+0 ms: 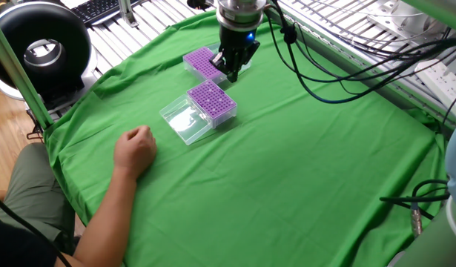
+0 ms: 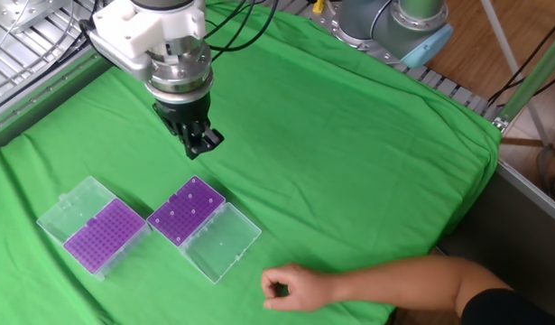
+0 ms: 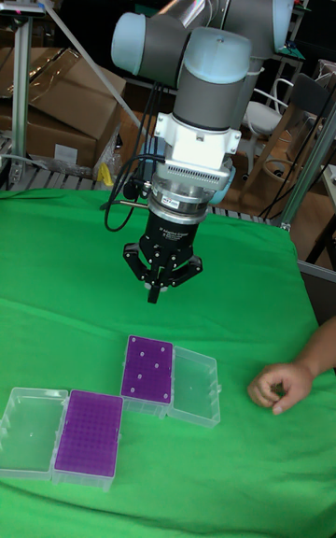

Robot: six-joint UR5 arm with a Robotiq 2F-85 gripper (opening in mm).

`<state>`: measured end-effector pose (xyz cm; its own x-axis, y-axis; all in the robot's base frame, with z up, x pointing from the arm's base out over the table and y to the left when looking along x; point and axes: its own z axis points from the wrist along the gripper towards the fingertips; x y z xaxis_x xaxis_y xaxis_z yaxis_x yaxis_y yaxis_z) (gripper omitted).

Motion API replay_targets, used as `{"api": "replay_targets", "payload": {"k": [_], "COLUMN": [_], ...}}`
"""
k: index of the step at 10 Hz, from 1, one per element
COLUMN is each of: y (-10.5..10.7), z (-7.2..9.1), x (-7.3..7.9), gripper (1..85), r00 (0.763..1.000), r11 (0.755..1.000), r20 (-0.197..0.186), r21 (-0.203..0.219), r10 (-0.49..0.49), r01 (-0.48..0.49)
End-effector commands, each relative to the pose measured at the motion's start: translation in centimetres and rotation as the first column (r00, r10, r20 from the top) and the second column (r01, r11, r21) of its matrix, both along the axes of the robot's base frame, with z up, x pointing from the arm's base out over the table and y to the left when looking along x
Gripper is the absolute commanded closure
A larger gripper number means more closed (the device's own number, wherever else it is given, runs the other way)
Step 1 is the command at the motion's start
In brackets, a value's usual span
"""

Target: Insert a small pipette tip into the holder for small pipette tips

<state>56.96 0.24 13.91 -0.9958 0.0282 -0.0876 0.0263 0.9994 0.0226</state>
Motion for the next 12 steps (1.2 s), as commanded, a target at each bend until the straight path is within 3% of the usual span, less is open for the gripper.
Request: {"api": "replay_targets", "payload": {"k": [1,2,3,4,5,7,8,9,10,12], "y": [0.4,0.6,0.2,-2.1,-2.6,0.1,1.0,1.1,1.3,0.6], "z": [-0.1,-0.1,-0.2,-0.1,-0.1,-0.2,-0.2,-0.2,-0.2,-2.9], "x": [0.1,0.2,0.0,0.3,0.0,-1.2,-1.7,-1.8,-1.0,1.3], "gripper": [84.7,84.7,84.7,84.7,84.7,73.3,71.3,71.0,71.0,65.3], "r00": [1.0,1.0,1.0,0.997,0.993,0.994,0.994,0.995,0.995,0.992], "r11": [1.0,0.999,1.0,0.994,0.988,0.995,0.995,0.995,0.994,0.99], "r20": [0.008,0.013,0.005,0.011,-0.003,-0.04,-0.054,-0.06,-0.028,0.017], "r21": [0.024,0.034,0.015,-0.079,-0.102,0.01,0.045,0.051,0.054,0.053], "r10": [-0.008,0.004,0.012,0.076,0.116,0.101,0.094,0.085,0.096,0.129], "r01": [0.007,-0.005,-0.012,-0.075,-0.116,-0.1,-0.091,-0.082,-0.094,-0.13]}}
